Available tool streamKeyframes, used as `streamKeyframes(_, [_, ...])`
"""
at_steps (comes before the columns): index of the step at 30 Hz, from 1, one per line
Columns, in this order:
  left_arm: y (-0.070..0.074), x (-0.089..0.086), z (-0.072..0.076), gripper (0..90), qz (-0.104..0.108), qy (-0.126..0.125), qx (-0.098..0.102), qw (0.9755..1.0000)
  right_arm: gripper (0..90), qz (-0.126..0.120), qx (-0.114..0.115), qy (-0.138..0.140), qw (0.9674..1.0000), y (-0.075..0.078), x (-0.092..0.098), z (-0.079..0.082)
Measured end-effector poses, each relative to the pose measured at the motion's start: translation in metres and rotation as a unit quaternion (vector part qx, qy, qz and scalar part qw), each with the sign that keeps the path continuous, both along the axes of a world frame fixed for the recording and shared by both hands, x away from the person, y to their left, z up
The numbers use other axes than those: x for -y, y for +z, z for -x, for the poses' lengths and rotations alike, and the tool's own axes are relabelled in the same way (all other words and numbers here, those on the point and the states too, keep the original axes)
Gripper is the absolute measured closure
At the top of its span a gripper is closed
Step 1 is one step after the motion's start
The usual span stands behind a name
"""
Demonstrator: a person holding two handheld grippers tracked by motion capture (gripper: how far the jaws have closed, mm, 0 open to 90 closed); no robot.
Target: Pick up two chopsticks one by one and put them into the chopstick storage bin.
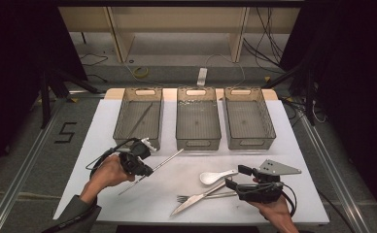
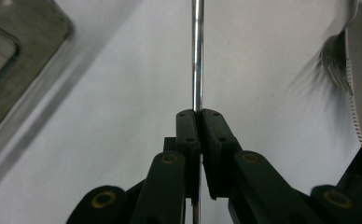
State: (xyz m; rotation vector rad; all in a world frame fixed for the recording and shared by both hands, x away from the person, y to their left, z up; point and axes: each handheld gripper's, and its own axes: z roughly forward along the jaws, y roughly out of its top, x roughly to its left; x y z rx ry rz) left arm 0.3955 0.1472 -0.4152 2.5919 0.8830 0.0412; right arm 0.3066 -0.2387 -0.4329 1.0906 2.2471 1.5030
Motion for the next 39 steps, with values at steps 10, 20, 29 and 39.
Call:
streamKeyframes(10, [0.021, -0.018, -0.006, 85.3, 0.047, 0.040, 0.036, 0.9974, 27.3, -0.001, 0.002, 0.000, 1.0000, 0.000, 0.000, 0.000])
streamKeyframes(20, [0.033, -0.033, -0.017, 85.3, 0.072, 0.083, 0.064, 0.9919, 27.3, -0.001, 0.000, 0.000, 1.0000, -0.001, 0.000, 0.000])
streamKeyframes(29, [0.045, -0.049, -0.034, 85.3, 0.083, 0.118, 0.084, 0.9860, 27.3, -0.003, -0.001, -0.001, 1.0000, -0.001, 0.001, -0.001])
streamKeyframes(39, [0.063, -0.064, -0.065, 85.3, 0.095, 0.161, 0.104, 0.9769, 27.4, -0.004, -0.003, 0.000, 1.0000, -0.001, 0.000, -0.001])
